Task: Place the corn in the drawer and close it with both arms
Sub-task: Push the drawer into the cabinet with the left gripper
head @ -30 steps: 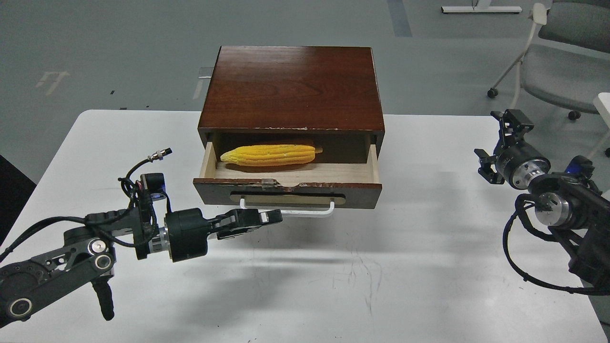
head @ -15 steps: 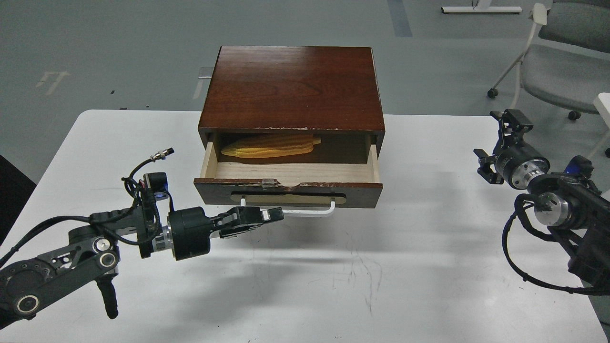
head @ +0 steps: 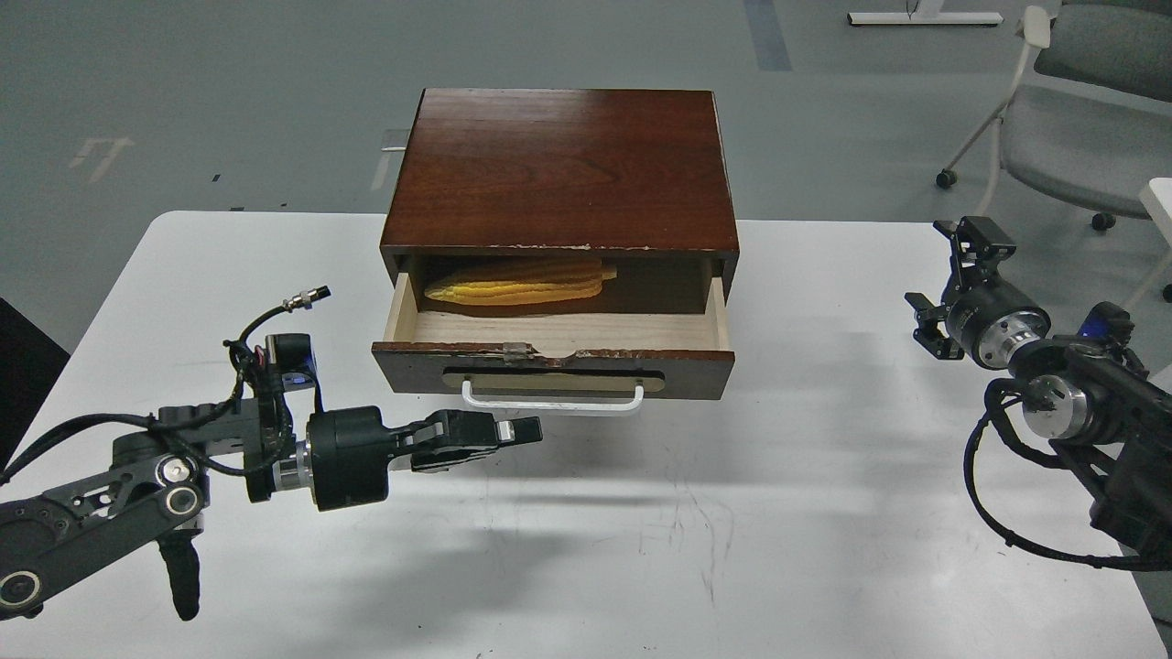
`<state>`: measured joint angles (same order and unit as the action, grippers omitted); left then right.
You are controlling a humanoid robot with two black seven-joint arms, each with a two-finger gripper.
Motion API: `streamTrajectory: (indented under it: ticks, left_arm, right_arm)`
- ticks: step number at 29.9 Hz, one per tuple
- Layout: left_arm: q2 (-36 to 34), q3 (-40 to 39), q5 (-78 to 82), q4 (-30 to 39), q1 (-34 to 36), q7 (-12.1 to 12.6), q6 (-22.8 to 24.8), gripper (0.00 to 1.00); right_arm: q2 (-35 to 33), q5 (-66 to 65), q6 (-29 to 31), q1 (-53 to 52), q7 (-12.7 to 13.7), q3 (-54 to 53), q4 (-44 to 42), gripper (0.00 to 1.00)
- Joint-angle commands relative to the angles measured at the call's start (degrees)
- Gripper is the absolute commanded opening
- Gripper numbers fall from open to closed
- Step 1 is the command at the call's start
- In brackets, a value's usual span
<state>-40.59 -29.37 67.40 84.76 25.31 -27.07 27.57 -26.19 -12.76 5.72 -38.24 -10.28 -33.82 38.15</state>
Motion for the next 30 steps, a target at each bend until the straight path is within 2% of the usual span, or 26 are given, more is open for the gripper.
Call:
streamTrajectory:
  ticks: [1, 16, 30]
  left_arm:
    - [0.60, 0.02, 0.10, -1.52, 0.00, 0.53, -0.15, 0.04]
    - [0.68, 0.19, 0.01, -4.59, 4.57, 0.71, -0.59, 0.07]
    - [1.91, 0.28, 0.18, -6.53, 4.75, 0.71, -0.24, 0.09]
  right_arm:
    - [-0.09, -0.08, -0.01, 0.01, 0.00, 0.07, 0.00, 1.00]
    - [0.00, -0.08, -0.01, 0.01, 0.00, 0.16, 0.00, 1.00]
    - [0.00, -0.08, -0.01, 0.01, 0.00, 0.16, 0.00, 1.00]
